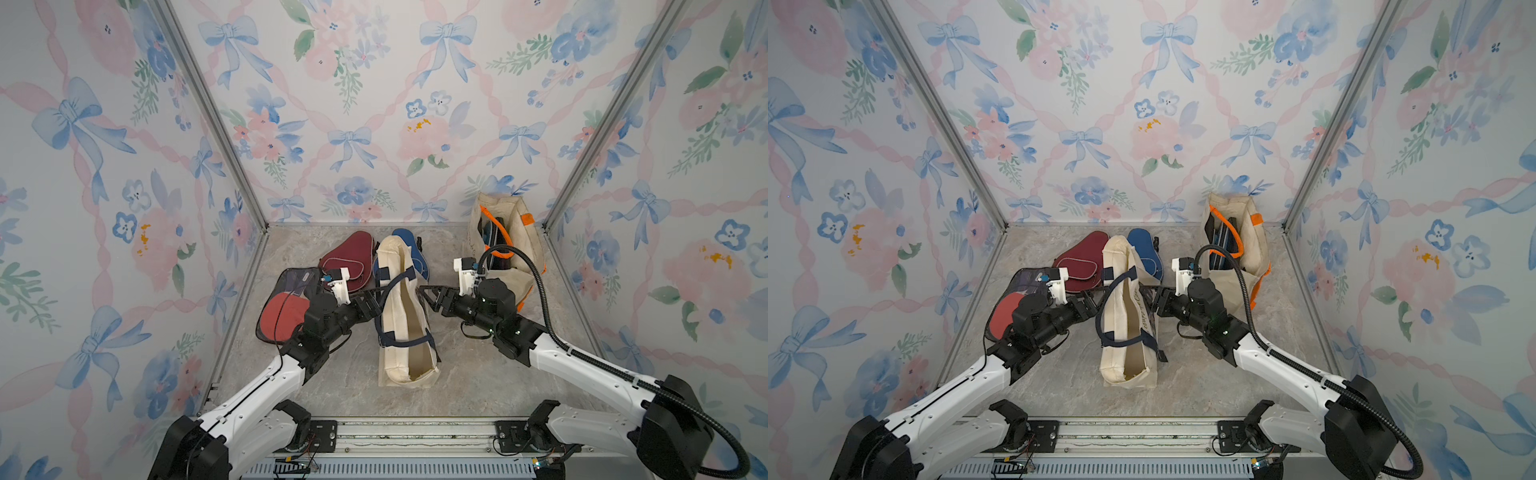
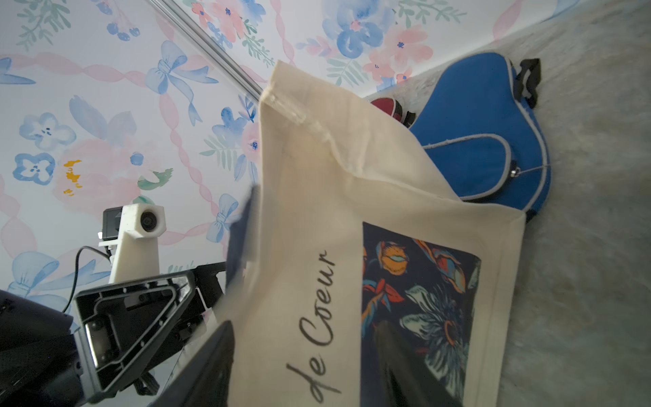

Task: Remove the ping pong set from the canvas bag
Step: Place the canvas bag at the center of the board, then pick up the canvas bag from the center of the board.

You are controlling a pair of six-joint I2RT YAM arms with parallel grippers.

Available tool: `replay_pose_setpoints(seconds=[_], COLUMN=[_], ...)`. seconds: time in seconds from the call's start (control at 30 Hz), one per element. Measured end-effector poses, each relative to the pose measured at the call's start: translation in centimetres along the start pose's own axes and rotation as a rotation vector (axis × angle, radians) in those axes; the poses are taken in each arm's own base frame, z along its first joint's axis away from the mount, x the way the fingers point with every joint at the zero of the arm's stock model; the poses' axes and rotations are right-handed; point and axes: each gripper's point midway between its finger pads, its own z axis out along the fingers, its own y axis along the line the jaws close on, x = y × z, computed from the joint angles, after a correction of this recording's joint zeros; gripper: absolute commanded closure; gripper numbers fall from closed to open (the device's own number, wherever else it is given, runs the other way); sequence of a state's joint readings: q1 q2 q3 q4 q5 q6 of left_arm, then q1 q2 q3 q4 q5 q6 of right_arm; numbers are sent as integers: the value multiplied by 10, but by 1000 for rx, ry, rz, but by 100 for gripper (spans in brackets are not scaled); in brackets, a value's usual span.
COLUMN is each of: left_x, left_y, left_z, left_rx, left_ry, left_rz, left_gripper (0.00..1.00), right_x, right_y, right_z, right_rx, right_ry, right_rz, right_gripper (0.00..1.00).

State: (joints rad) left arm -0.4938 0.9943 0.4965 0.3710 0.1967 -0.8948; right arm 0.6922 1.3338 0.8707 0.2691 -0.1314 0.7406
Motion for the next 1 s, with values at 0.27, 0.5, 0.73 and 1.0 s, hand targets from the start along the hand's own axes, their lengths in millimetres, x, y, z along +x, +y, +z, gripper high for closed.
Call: replay_pose_setpoints(seconds=[0.27,0.5,0.73,1.0], left_x=[-5,-25,-43,-72], left_y=[-10,-52,-92,-84], left_z=[12,12,13,2], left_rx=[34,130,203,38], left_ry=[7,-24,-46,-107], left_rz=[5,34,93,211], left_gripper=[2,2,2,2], right_x=[10,27,37,35], right_y=[-12,2,13,11], right_z=[0,8,22,22], right_rx=[17,16,16,49], right_ry=[13,46,66,51], right_rz=[6,-47,-86,-117], right_gripper=[41,43,45,45])
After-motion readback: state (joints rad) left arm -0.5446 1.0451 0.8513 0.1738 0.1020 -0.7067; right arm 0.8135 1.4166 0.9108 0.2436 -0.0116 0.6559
